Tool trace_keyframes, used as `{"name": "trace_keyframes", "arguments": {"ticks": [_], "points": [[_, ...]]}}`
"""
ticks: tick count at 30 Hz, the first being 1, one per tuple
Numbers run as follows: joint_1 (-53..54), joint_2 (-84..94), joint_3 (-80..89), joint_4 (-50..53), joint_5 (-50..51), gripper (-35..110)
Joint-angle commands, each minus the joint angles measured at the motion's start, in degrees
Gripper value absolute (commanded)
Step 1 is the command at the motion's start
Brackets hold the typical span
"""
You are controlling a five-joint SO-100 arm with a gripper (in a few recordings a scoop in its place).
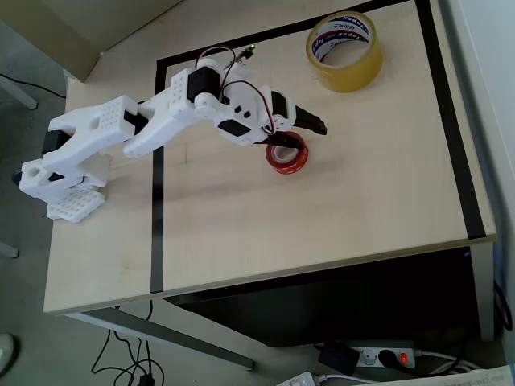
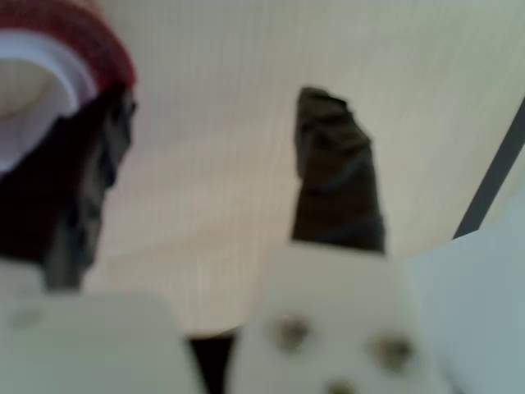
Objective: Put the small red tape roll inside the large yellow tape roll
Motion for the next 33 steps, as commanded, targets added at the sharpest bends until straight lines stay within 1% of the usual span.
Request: {"name": "trace_keyframes", "arguments": {"ticks": [1,8,16,23,29,33], "points": [[0.4,3.9,-1.7,-0.4,-1.1,21],[0.6,7.7,-1.3,0.3,-1.2,21],[0.2,12.0,-1.6,3.4,-1.2,21],[-0.2,12.3,-4.5,6.6,-1.2,21],[-0.4,14.8,-5.0,6.7,-1.2,20],[-0.6,13.0,-4.7,7.6,-1.2,20]]}}
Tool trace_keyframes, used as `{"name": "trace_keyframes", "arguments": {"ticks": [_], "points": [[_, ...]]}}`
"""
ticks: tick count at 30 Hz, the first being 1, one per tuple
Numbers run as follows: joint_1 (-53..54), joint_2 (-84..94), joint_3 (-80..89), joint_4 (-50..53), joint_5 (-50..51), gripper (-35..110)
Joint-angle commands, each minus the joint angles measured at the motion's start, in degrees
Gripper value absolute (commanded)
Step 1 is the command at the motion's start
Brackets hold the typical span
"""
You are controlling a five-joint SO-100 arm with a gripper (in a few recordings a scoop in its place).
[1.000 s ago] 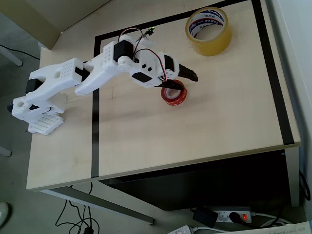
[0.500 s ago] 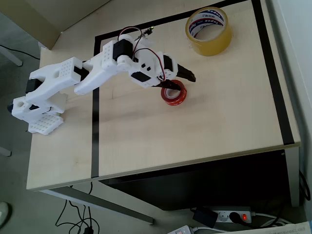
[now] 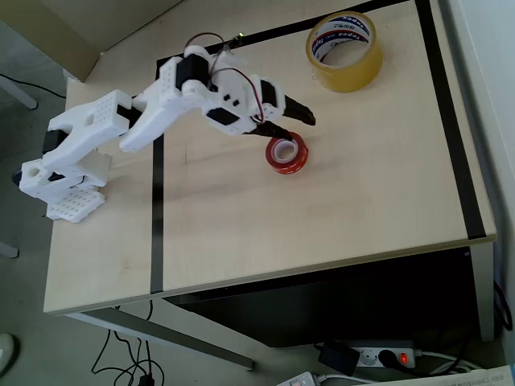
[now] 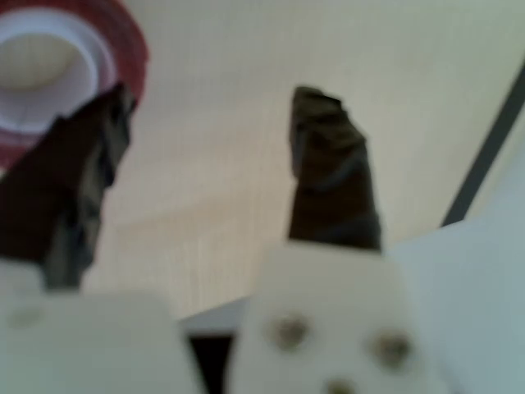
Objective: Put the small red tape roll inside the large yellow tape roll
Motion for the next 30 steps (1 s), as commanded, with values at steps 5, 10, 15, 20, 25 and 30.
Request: {"name": "trace_keyframes", "arguments": {"ticks": [5,10,15,20,25,30], "points": [[1.2,5.3,-4.7,2.3,-1.2,20],[1.5,4.0,-4.8,4.3,-1.2,20],[1.8,2.2,-4.9,5.6,-1.2,20],[1.9,-0.2,-4.9,5.7,-1.2,20],[2.1,-2.4,-4.9,5.2,-1.2,20],[2.3,-4.7,-5.0,3.8,-1.2,10]]}}
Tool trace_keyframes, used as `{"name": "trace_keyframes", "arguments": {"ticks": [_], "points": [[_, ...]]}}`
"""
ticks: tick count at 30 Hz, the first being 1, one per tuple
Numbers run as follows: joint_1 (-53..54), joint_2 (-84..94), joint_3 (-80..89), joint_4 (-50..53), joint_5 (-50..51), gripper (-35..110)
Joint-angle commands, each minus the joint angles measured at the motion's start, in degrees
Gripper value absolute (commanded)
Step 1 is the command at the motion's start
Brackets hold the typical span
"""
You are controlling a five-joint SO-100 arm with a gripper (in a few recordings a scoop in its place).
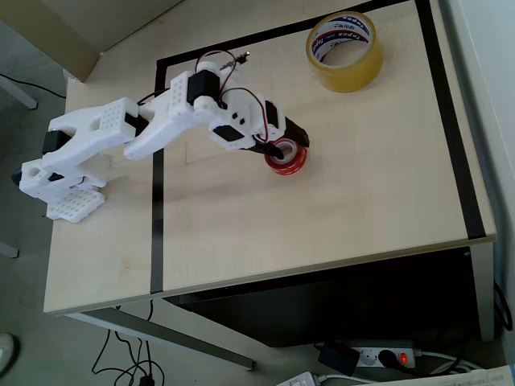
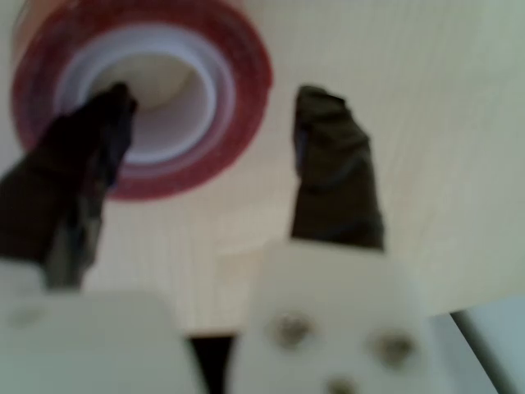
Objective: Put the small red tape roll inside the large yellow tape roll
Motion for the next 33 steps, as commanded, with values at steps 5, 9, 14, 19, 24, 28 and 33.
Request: {"name": "trace_keyframes", "arguments": {"ticks": [5,9,14,19,24,28,33], "points": [[0.6,0.6,-3.9,-3.1,-1.2,0],[0.4,1.9,-3.9,-3.9,-1.2,0],[0.3,11.4,-3.9,-6.6,-1.2,0],[-2.0,22.0,-3.9,-11.7,-1.2,0],[-6.8,27.0,-3.9,-18.1,-1.2,0],[-10.8,27.6,-3.9,-22.8,-1.2,0],[-14.5,24.8,-3.9,-28.5,-1.6,0]]}}
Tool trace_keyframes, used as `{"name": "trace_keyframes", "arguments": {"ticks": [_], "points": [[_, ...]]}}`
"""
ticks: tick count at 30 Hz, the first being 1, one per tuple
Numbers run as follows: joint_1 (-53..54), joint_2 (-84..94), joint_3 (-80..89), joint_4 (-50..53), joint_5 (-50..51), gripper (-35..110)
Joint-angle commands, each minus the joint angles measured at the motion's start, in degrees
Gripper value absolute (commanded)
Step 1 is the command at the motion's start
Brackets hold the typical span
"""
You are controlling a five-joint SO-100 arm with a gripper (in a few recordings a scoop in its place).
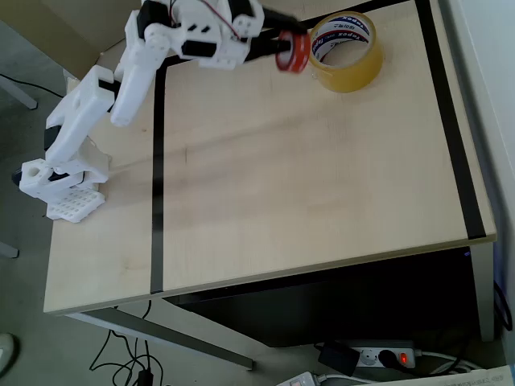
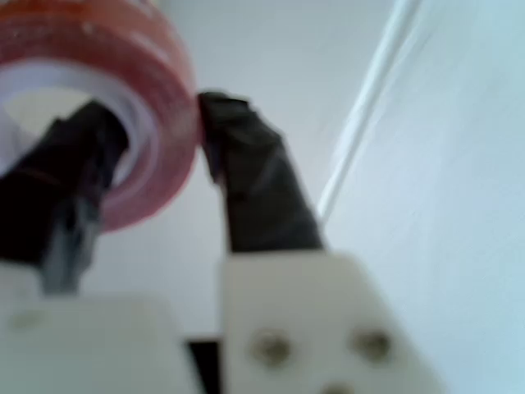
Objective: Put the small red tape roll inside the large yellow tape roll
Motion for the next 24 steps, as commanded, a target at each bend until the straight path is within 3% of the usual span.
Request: {"name": "trace_keyframes", "arguments": {"ticks": [1,15,24], "points": [[-2.8,6.9,-3.2,-6.7,-1.9,0],[-5.0,-4.8,1.8,-24.1,-3.6,0],[-6.1,-9.2,1.8,-26.5,-3.6,7]]}}
